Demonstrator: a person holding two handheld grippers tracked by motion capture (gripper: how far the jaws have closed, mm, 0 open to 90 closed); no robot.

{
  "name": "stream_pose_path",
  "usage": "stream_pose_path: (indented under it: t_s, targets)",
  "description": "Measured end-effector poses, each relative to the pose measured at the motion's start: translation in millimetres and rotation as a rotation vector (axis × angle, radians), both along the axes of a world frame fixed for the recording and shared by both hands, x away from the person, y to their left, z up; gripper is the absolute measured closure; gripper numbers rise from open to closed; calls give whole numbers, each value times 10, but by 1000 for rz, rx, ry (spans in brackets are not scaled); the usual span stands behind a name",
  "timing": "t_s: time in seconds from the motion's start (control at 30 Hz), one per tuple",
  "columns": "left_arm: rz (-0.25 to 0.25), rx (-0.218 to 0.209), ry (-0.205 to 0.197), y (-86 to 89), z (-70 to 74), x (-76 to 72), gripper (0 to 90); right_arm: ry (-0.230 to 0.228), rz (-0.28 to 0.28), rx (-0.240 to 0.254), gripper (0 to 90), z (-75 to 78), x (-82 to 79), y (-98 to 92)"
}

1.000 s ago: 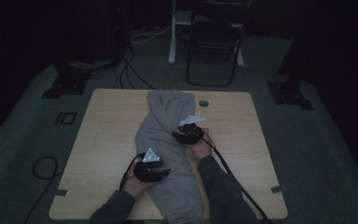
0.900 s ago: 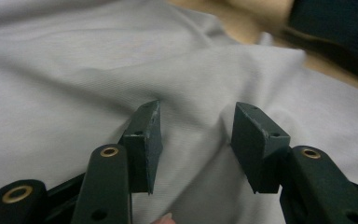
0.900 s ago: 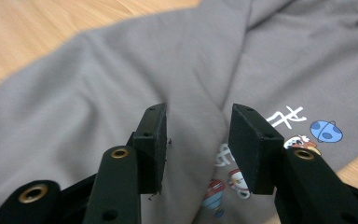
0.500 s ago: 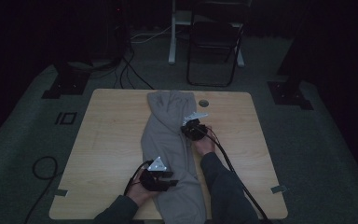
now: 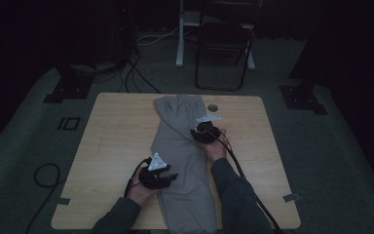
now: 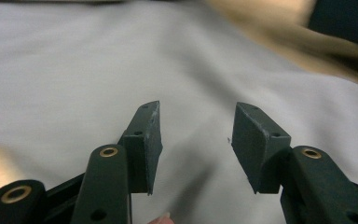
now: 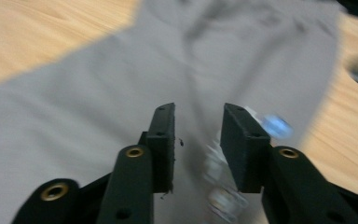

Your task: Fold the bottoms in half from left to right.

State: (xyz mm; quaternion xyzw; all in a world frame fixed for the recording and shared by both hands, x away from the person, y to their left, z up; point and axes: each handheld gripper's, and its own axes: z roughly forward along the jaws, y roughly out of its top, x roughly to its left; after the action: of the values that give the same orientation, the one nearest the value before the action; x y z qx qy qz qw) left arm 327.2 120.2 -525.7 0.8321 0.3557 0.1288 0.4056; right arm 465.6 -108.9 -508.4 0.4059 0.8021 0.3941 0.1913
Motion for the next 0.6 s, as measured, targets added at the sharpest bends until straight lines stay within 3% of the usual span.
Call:
stream_pose_path:
  t_s: [0.07,0.13,0.23,0.27,0.4,0.6]
  targets:
    - [33,23,2,27,-29,99,525,-9,53,-2,574,-26,-24,89]
    - [52,30,23,24,-77,170,525,19,76,-28,527,-116,-21,152]
    - [36,54,34,-28,-149,196,525,24,35,-126,502,-266,5,178]
    - [30,54,31,-39,-153,188,517,31,11,-141,527,-298,22,158]
    - [-5,62,25,-79,-153,162,530,54,-76,-116,778,-252,104,8]
    - [-50,54,9,-137,-172,45,566,101,-196,-130,890,-204,230,-308]
